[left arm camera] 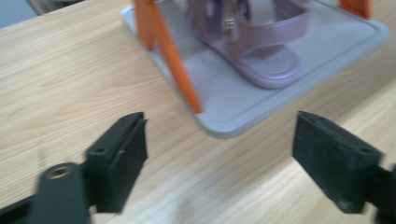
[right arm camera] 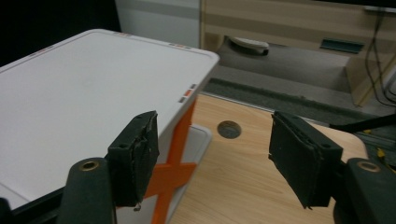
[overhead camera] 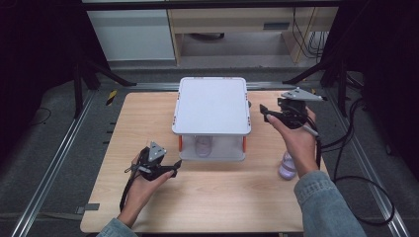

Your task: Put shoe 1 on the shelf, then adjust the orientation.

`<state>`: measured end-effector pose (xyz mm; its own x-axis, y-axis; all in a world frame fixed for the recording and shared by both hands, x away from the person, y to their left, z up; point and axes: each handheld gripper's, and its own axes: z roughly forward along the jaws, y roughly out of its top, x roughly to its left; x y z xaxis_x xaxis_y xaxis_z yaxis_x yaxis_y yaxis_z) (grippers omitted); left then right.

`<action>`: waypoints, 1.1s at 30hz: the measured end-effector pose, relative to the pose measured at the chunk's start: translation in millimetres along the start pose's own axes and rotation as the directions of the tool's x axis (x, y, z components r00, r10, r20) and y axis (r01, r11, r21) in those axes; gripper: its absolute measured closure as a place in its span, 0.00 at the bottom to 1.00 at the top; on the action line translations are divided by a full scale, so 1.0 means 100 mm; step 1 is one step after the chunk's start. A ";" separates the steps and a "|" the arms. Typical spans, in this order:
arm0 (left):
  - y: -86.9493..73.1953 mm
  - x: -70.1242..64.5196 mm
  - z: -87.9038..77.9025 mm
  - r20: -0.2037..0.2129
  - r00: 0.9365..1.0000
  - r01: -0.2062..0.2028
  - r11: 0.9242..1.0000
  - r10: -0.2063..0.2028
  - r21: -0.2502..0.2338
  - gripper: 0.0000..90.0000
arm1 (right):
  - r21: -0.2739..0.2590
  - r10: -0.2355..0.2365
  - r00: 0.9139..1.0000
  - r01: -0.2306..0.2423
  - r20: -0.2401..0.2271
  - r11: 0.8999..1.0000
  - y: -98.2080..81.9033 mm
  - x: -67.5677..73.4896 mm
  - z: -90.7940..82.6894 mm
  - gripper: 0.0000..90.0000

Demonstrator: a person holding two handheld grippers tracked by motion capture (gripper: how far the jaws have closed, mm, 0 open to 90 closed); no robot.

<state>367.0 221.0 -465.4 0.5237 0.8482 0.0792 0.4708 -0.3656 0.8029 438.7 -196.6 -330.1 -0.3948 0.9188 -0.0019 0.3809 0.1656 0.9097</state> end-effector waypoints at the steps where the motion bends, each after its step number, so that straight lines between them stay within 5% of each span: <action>1: -0.02 0.03 -0.01 -0.008 1.000 0.015 1.000 -0.015 0.000 0.13 | 0.000 0.007 1.000 -0.007 0.008 1.000 -0.01 -0.04 -0.04 0.40; 9: -0.18 0.21 -0.04 -0.056 0.994 0.089 0.996 -0.089 0.002 0.06 | 0.067 -0.010 0.997 0.004 0.081 0.998 -0.29 -0.18 -0.30 0.54; 16: -0.26 0.36 -0.06 -0.094 0.988 0.128 0.991 -0.126 0.021 0.07 | 0.128 -0.008 0.998 0.000 0.063 0.992 -0.79 -0.13 -0.38 0.67; 20: -0.28 0.41 -0.06 -0.095 0.984 0.150 0.988 -0.148 0.023 0.07 | 0.140 -0.009 0.998 0.001 0.057 0.990 -0.92 -0.11 -0.41 0.70; 26: -0.29 0.43 -0.06 -0.098 0.984 0.150 0.988 -0.147 0.027 0.08 | 0.156 0.004 0.998 -0.015 0.068 0.988 -1.09 -0.09 -0.47 0.69; 33: -0.28 0.42 -0.06 -0.087 0.986 0.142 0.990 -0.139 0.026 0.09 | 0.236 0.014 0.995 -0.036 0.096 0.971 -1.33 -0.06 -0.41 0.65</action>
<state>371.5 269.1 -480.8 0.3893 0.9209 0.0175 0.5587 -0.2511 0.7905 356.7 -239.0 -433.9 -0.3071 0.9512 -0.0294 0.5813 0.2120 0.7856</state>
